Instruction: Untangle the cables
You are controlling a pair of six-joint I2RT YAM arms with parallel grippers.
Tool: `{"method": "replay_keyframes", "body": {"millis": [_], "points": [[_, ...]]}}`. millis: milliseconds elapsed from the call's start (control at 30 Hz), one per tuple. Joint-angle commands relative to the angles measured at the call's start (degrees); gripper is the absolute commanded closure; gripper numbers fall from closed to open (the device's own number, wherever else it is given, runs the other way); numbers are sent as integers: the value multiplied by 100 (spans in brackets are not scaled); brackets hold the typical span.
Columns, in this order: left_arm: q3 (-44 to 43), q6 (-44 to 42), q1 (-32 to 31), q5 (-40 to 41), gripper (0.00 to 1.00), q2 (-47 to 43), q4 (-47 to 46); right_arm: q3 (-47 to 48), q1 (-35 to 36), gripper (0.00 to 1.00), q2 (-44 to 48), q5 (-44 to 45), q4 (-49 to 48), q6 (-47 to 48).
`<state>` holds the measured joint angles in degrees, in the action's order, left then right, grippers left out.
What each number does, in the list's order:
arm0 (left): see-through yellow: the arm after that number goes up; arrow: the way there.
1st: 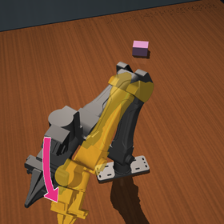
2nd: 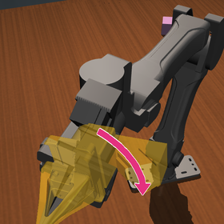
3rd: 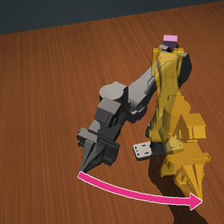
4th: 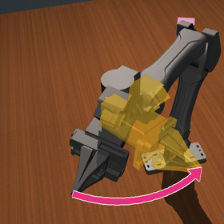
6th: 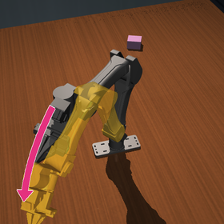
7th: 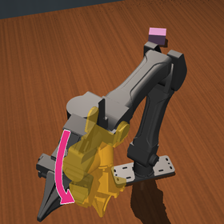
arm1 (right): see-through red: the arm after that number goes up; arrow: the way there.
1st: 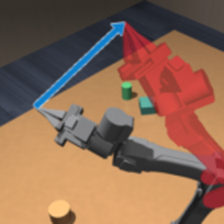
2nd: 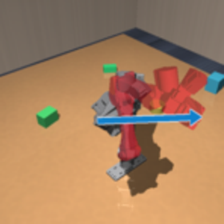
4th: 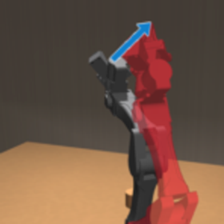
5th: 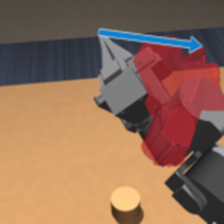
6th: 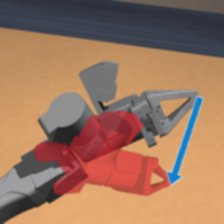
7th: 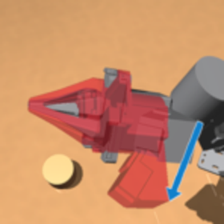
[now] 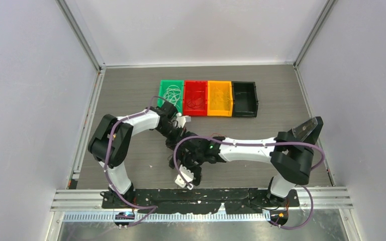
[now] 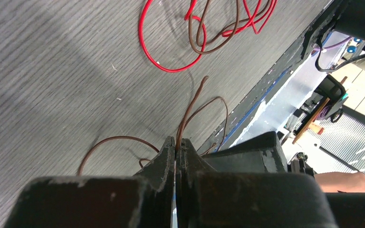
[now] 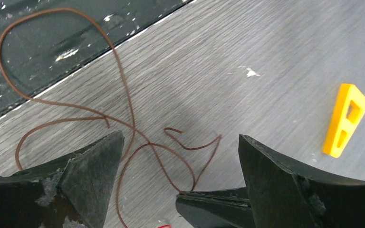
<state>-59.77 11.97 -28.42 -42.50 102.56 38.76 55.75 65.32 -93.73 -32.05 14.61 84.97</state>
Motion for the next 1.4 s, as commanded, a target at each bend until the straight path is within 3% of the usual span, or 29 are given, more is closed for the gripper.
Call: {"method": "replay_keyframes", "body": {"millis": [0,267,400,533,600,633,667,733,800,967,1067,1200,1267,1367], "points": [[-36,-77,-20,-98,100,30,93,428,33,5,-248,231,1038,419],[-240,-123,-16,-175,100,210,165,756,111,9,-955,1039,1156,50],[-312,-93,-23,-197,100,261,148,1192,112,17,-1336,1272,1362,-269],[-328,-138,-23,-197,100,267,169,1616,113,36,-1643,1228,1869,-442],[-322,-151,-23,-191,100,258,175,1682,113,60,-1749,1291,2025,-484],[-331,-151,-17,-204,100,262,171,1697,113,66,-1773,1312,2117,-528],[-342,-157,-22,-218,100,243,179,1743,113,83,-1820,1346,2161,-557],[-365,-166,-23,-201,100,199,169,1779,112,93,-1827,1349,2240,-695],[-414,-178,-14,-141,97,107,179,1818,111,94,-1718,1248,2316,-834],[-459,-145,59,101,73,-609,133,1853,105,94,-939,818,2408,-1379],[-395,69,303,170,63,-1310,-171,1654,49,94,-383,665,2097,-1756],[-258,281,804,84,30,-2232,-816,1470,-181,94,286,523,1928,-2360],[-131,324,1094,46,5,-2730,-1153,1443,-402,94,559,457,1870,-2742],[95,432,1615,-83,0,-3455,-1653,1536,-899,94,953,261,1835,-3191]]}}
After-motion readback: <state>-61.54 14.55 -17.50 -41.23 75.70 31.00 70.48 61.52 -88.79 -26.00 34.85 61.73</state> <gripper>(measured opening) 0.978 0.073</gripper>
